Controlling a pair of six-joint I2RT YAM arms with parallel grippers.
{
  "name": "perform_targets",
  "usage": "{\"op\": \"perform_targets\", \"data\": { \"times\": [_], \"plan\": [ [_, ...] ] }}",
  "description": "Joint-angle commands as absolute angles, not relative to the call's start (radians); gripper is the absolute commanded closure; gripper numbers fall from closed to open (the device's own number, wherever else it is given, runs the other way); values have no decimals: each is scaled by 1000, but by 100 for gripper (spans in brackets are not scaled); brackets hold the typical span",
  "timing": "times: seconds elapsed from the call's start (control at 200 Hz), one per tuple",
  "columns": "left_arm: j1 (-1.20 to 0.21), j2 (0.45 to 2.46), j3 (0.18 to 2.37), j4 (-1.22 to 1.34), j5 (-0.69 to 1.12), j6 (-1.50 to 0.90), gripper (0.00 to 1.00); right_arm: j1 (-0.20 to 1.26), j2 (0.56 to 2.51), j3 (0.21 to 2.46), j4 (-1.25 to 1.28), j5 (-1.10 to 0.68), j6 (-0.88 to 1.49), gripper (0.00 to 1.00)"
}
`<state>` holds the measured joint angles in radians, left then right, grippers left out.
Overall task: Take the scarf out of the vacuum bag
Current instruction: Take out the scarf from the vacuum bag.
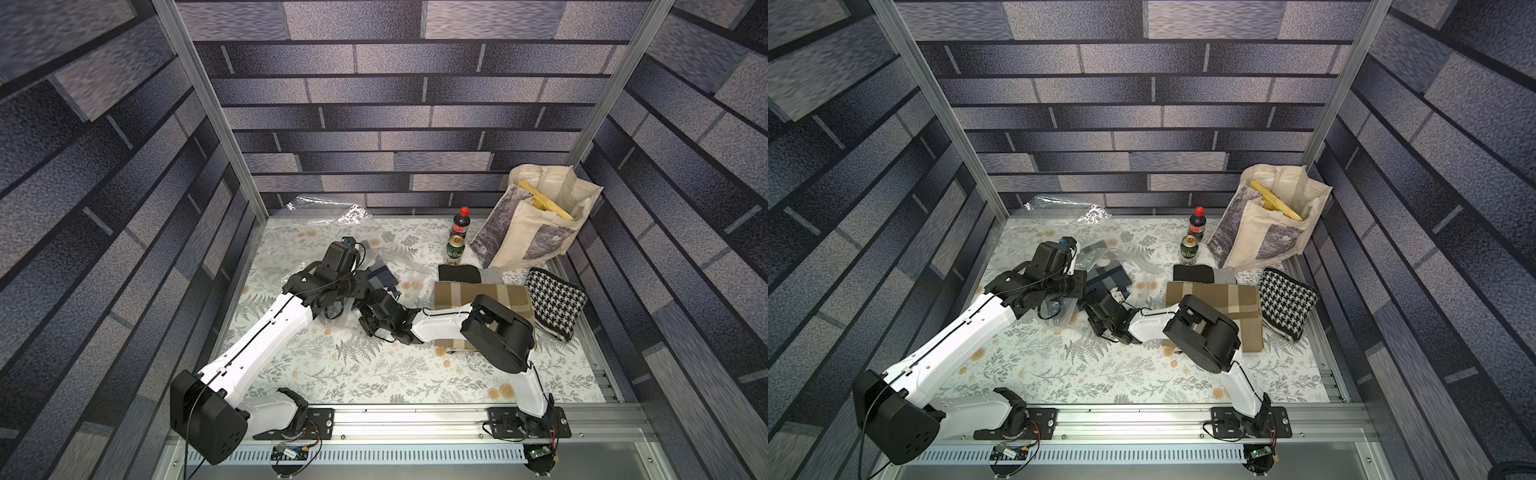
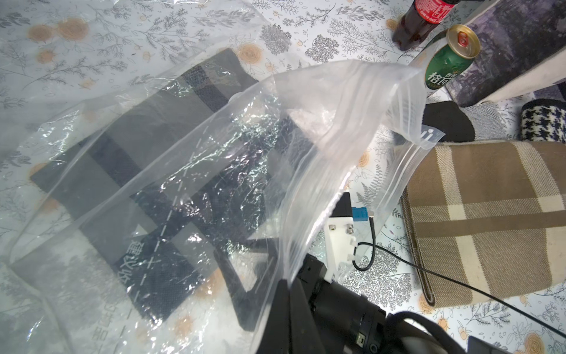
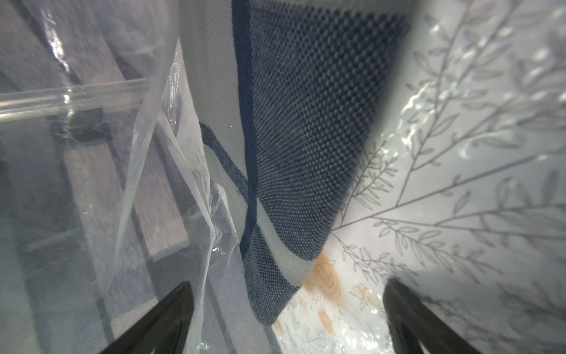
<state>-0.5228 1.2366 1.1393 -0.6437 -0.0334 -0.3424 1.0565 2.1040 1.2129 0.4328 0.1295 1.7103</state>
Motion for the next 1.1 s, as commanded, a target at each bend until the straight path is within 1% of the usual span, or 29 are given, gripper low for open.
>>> {"op": "perform_targets", "data": {
  "times": [0.0, 0.571, 0.716, 0.821, 0.876, 0.972, 1.097],
  "plan": [
    [-534, 1199, 1127, -621, -9, -314, 96, 1067, 2139, 1237, 375, 135, 1731, 2],
    [-538, 1173, 1119, -637, 0, -307, 96, 1053, 2261, 1378, 312, 153, 1735, 2],
    [-538, 1170, 1115, -639, -3, -305, 96, 1039, 2280, 1385, 302, 149, 1728, 10],
    [-537, 1171, 1114, -638, -8, -304, 96, 1034, 2290, 1378, 313, 148, 1726, 24],
    [-538, 1172, 1114, -639, -7, -305, 96, 1032, 2295, 1379, 313, 148, 1730, 26],
    [-538, 1173, 1112, -637, -5, -305, 96, 1031, 2308, 1382, 317, 142, 1734, 37],
    [-537, 1171, 1112, -636, -5, -304, 96, 1029, 2331, 1400, 321, 133, 1736, 46]
  ]
}}
